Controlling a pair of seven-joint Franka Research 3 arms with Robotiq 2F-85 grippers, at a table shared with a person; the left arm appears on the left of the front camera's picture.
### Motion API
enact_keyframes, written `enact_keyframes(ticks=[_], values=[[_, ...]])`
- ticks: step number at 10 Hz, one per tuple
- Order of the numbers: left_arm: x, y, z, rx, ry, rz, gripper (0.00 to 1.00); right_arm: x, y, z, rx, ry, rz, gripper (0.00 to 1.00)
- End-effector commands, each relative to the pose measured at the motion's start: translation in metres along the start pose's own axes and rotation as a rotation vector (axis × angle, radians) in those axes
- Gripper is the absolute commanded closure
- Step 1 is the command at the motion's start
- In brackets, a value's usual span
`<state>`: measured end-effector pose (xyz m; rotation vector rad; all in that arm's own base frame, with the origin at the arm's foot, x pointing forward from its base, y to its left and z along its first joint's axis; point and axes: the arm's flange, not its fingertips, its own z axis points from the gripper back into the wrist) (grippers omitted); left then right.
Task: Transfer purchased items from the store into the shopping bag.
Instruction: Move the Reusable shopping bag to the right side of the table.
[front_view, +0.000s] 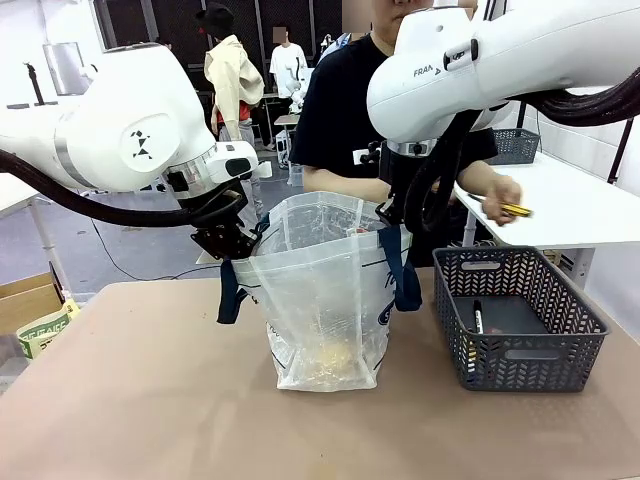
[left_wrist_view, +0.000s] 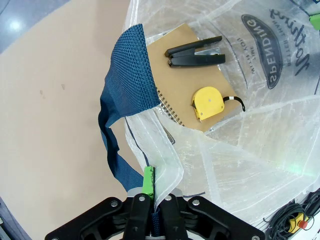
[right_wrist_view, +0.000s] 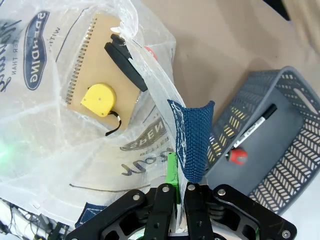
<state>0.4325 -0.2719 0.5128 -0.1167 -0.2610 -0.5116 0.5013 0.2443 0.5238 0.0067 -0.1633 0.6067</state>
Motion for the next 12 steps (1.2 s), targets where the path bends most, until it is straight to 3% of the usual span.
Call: enact_keyframes(ticks=[1, 12], values=[[-0.0006, 0.0001, -0.0004, 0.007, 0.000, 0.004, 1.00, -0.0005, -0.0003, -0.0010, -0.001, 0.001, 0.000, 1.00], [-0.0006, 0.0001, -0.0004, 0.007, 0.000, 0.004, 1.00, -0.0005, -0.0003, -0.0010, -0.001, 0.001, 0.000, 1.00]])
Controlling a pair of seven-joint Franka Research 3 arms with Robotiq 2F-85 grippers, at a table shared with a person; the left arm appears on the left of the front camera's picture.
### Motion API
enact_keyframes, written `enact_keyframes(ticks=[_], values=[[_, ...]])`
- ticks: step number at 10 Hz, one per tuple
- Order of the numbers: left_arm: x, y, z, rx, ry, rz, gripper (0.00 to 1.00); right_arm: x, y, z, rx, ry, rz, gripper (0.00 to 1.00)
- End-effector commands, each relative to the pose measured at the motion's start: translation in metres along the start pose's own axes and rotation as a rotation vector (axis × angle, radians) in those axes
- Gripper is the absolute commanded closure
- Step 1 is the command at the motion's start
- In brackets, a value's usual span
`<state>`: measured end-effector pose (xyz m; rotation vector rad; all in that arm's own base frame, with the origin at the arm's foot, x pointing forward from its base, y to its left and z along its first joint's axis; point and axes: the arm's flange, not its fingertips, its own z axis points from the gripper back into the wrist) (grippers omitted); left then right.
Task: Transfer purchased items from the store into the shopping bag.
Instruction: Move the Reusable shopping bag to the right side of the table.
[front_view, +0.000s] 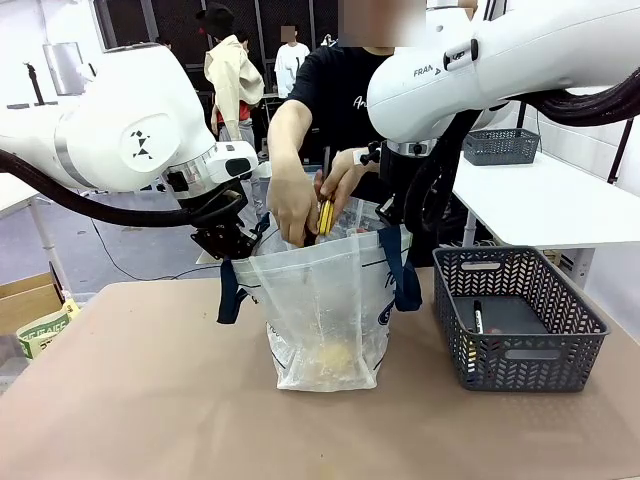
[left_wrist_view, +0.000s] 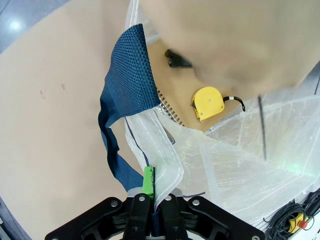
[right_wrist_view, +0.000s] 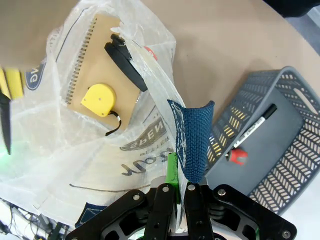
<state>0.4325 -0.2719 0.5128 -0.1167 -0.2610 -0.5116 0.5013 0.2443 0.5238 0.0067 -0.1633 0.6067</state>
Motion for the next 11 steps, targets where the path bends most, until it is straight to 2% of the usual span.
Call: enact_keyframes(ticks=[1, 11], values=[[-0.0006, 0.0001, -0.0004, 0.007, 0.000, 0.004, 1.00, -0.0005, -0.0003, -0.0010, -0.001, 0.001, 0.000, 1.00], [-0.0006, 0.0001, -0.0004, 0.007, 0.000, 0.004, 1.00, -0.0005, -0.0003, -0.0010, -0.001, 0.001, 0.000, 1.00]])
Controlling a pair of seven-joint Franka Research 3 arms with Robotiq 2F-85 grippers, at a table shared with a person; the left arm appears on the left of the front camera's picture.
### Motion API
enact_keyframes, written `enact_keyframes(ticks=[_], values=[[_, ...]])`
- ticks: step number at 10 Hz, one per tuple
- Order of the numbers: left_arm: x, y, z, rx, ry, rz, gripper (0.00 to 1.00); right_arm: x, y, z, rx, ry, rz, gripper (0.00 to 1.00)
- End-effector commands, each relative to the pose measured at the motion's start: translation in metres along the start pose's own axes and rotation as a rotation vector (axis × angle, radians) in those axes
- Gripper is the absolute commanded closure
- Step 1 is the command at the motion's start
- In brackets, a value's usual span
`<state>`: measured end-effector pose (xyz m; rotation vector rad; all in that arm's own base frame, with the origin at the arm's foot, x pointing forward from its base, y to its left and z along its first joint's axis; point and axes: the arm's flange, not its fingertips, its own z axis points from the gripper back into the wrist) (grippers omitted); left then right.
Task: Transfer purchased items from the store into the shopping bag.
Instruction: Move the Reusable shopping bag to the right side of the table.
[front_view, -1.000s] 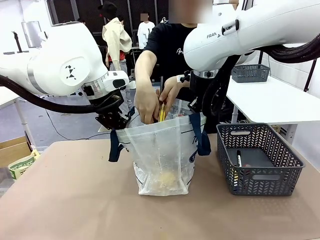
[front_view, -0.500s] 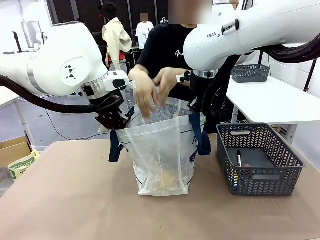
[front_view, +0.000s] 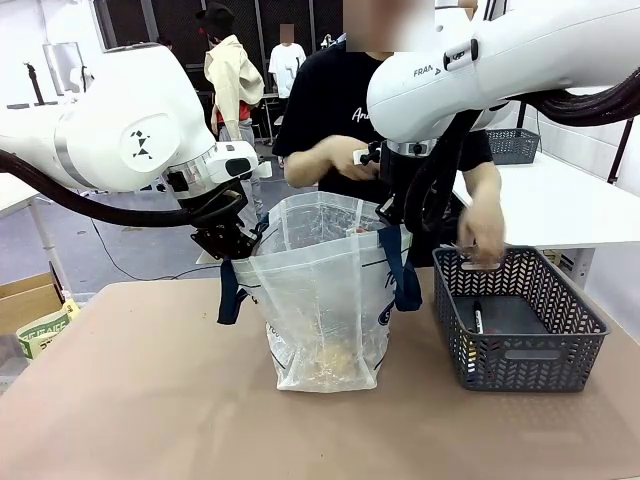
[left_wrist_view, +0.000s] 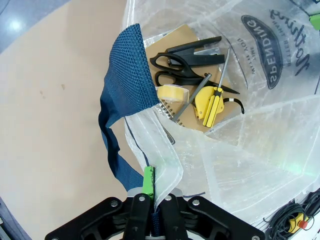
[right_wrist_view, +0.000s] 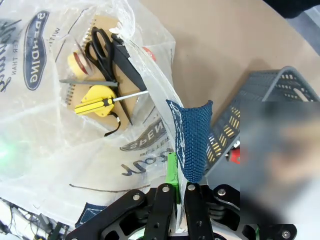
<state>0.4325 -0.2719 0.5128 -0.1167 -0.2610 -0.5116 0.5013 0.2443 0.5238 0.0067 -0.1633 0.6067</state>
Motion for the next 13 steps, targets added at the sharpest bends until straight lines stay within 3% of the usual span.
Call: enact_keyframes(ticks=[1, 13], values=[[-0.0006, 0.0001, -0.0004, 0.007, 0.000, 0.004, 1.00, -0.0005, -0.0003, -0.0011, -0.001, 0.001, 0.000, 1.00], [-0.0006, 0.0001, -0.0004, 0.007, 0.000, 0.004, 1.00, -0.0005, -0.0003, -0.0011, -0.001, 0.001, 0.000, 1.00]])
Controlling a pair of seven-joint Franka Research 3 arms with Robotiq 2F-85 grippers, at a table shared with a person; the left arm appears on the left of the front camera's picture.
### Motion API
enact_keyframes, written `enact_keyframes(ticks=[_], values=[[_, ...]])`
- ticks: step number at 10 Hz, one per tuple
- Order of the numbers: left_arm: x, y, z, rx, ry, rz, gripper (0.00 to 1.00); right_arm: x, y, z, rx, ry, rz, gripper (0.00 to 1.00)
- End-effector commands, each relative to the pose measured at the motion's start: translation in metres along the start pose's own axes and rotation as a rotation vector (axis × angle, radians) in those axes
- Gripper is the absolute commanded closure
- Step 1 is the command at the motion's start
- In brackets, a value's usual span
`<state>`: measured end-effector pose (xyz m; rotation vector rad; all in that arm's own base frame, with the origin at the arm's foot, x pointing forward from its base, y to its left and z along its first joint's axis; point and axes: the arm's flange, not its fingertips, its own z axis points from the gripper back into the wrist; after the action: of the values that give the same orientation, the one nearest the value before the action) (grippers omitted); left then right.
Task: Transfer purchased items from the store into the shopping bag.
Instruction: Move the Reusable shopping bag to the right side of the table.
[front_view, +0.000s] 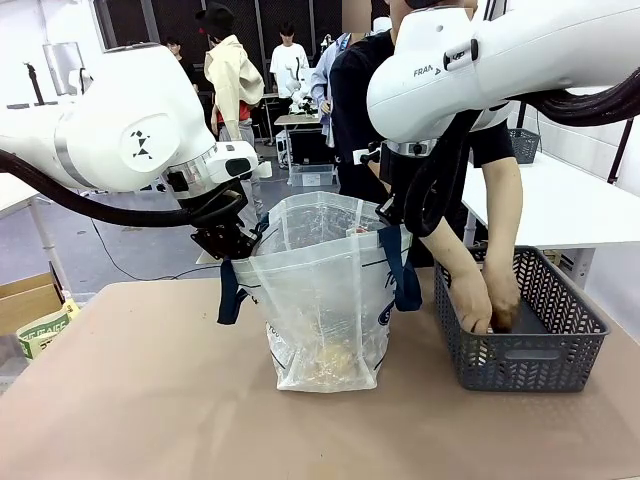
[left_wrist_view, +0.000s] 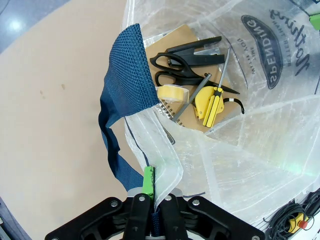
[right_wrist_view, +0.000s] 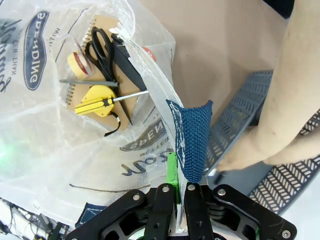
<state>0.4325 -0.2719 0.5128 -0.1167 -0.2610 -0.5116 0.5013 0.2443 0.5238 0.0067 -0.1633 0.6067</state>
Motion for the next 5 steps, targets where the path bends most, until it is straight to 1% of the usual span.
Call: enact_keyframes(ticks=[1, 5], values=[[-0.0006, 0.0001, -0.0004, 0.007, 0.000, 0.004, 1.00, -0.0005, -0.0003, -0.0011, -0.001, 0.001, 0.000, 1.00], [-0.0006, 0.0001, -0.0004, 0.007, 0.000, 0.004, 1.00, -0.0005, -0.0003, -0.0011, -0.001, 0.001, 0.000, 1.00]])
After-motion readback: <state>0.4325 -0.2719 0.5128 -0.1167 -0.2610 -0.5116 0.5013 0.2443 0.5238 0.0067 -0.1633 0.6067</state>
